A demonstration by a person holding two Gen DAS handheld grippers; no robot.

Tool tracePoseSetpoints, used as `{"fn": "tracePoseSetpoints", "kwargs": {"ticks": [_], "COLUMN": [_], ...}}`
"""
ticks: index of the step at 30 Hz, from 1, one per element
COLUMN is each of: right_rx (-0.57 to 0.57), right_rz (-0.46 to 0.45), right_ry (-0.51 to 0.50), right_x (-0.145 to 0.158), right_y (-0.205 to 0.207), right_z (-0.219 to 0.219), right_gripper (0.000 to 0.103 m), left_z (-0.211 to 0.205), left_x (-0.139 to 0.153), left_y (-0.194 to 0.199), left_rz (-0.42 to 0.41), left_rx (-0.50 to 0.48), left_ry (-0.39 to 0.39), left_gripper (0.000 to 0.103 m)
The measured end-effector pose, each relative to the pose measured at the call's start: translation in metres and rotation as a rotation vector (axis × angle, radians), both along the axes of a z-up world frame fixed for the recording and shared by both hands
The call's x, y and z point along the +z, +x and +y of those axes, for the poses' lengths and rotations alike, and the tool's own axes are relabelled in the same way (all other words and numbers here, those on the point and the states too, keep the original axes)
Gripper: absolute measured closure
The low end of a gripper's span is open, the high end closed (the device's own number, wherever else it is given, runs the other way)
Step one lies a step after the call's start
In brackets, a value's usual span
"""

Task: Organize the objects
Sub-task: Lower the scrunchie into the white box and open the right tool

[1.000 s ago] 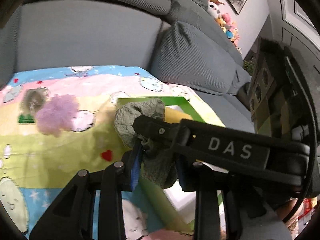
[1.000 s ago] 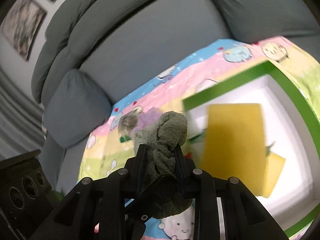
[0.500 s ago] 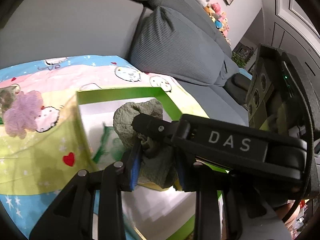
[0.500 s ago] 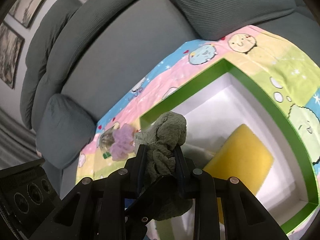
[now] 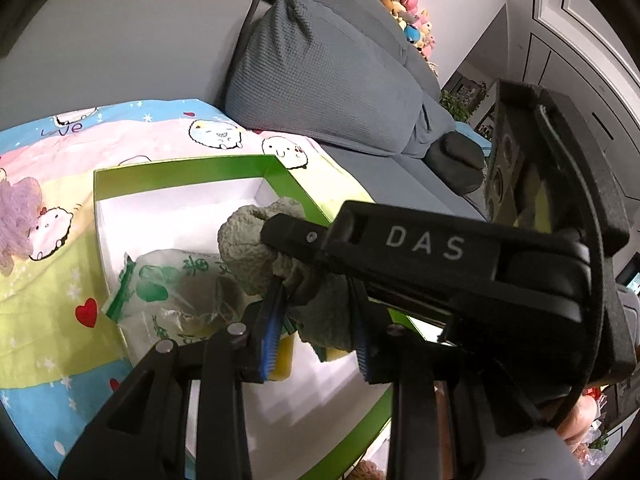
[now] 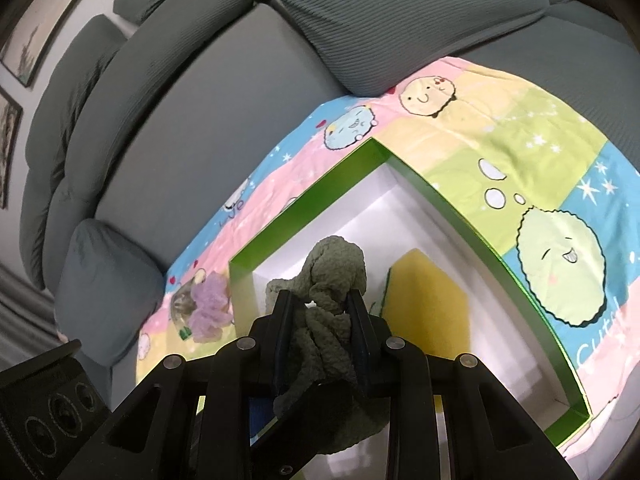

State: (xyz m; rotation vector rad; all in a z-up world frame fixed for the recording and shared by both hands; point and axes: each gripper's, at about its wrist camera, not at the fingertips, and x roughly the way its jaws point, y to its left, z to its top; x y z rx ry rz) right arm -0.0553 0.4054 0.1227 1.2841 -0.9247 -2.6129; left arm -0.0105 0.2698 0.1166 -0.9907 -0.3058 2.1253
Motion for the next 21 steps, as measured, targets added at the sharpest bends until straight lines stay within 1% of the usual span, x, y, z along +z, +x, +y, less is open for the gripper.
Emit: {"fn": "tracePoseSetpoints", "kwargs": {"ticks": [3, 11, 16, 21], "right_rx": [-0.008, -0.069, -0.075, -0.080], "right_rz": [-0.007, -0.076, -0.072, -0.069], "right_ry": [0.013, 0.043, 0.047, 0.057], "right_x": [-0.001, -0.016, -0.017, -0.016], "right_y": [0.000, -0.007, -0.009, -0.009], "right_z": [0.001, 0.011, 0.012, 0.009], "right_gripper": [0.073, 0.073, 0.073, 0.073], "left_z": [0.000, 0.001, -0.008, -0.017], "left_x": [-0.002, -0.010, -0.010, -0.002], "left_y": [-0.001, -0.001, 0.001, 0.007], "left_rz": [-0.008, -0.031, -0.031, -0.009], "left_rx": [0.005, 0.013, 0.032, 0.054], "left_ry": [-0.002, -0.030, -0.029, -0.037], "left_gripper": [0.075, 0.075, 0.073, 0.072]}}
